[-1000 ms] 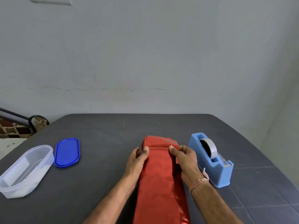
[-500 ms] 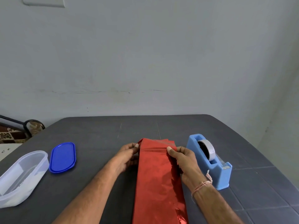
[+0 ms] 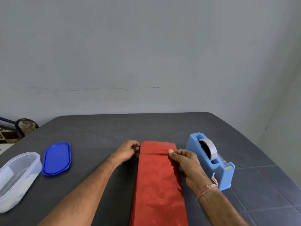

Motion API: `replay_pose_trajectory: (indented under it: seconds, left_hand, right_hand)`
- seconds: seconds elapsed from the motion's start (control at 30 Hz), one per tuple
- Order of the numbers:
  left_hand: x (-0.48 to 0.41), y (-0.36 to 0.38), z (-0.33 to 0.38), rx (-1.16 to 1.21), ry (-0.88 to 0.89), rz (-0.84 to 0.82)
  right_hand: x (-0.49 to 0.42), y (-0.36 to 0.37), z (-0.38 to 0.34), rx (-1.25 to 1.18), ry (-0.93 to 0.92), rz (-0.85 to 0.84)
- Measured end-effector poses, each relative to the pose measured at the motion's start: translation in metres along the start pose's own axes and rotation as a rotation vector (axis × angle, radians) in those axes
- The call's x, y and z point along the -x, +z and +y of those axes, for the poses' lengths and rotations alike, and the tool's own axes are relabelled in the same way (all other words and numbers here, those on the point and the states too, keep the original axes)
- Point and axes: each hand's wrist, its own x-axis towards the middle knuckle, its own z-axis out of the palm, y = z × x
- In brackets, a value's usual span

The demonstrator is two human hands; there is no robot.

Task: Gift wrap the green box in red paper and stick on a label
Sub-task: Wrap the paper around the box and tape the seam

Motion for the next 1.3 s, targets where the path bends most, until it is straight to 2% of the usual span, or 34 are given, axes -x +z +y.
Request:
replay_pose_trajectory:
  seconds: [0.1, 0.17, 0.2, 0.27, 0.33, 0.43, 0.5, 0.6, 0.73, 1.03, 1.13, 1.23, 1.3]
  left_hand:
    - [-0.005, 0.015, -0.001, -0.013, -0.057, 0.257]
    - [0.007, 0.026, 0.004, 0.144, -0.122, 0.473]
    - [0.014, 0.029, 0.006, 0.238, -0.152, 0.529]
    - [0.036, 0.036, 0.012, 0.44, -0.184, 0.487]
    - [0.066, 0.037, 0.024, 0.563, -0.193, 0.334]
    - [0.105, 0.041, 0.039, 0.552, -0.147, 0.088]
    - [0.114, 0.045, 0.042, 0.586, -0.093, 0.016]
    - [0.115, 0.049, 0.041, 0.618, -0.074, 0.034]
    - [0.118, 0.056, 0.038, 0.502, -0.059, 0.126]
    - [0.119, 0.056, 0.038, 0.484, -0.078, 0.132]
    - [0.121, 0.056, 0.043, 0.469, -0.108, 0.14]
    - [0.127, 0.051, 0.051, 0.344, -0.154, 0.167]
    - [0.133, 0.048, 0.054, 0.232, -0.104, 0.154]
  right_hand:
    - [-0.001, -0.002, 0.003, 0.013, 0.022, 0.007]
    - [-0.003, -0.003, 0.005, 0.005, 0.043, 0.01]
    - [-0.004, -0.002, 0.005, -0.001, 0.05, 0.01]
    - [-0.006, -0.002, 0.006, -0.015, 0.062, 0.02]
    - [-0.009, 0.001, 0.006, -0.018, 0.059, 0.037]
    - [-0.012, 0.006, 0.009, 0.007, 0.029, 0.088]
    - [-0.011, 0.01, 0.01, 0.031, -0.001, 0.134]
    - [-0.009, 0.013, 0.012, 0.096, -0.028, 0.198]
    - [-0.006, 0.012, 0.012, 0.148, -0.066, 0.233]
    - [0.045, -0.011, 0.012, 0.1, 0.065, 0.017]
    - [0.053, -0.012, 0.013, 0.065, 0.086, 0.001]
    - [0.055, -0.011, 0.013, 0.027, 0.104, 0.008]
    - [0.054, -0.011, 0.014, -0.017, 0.117, 0.0]
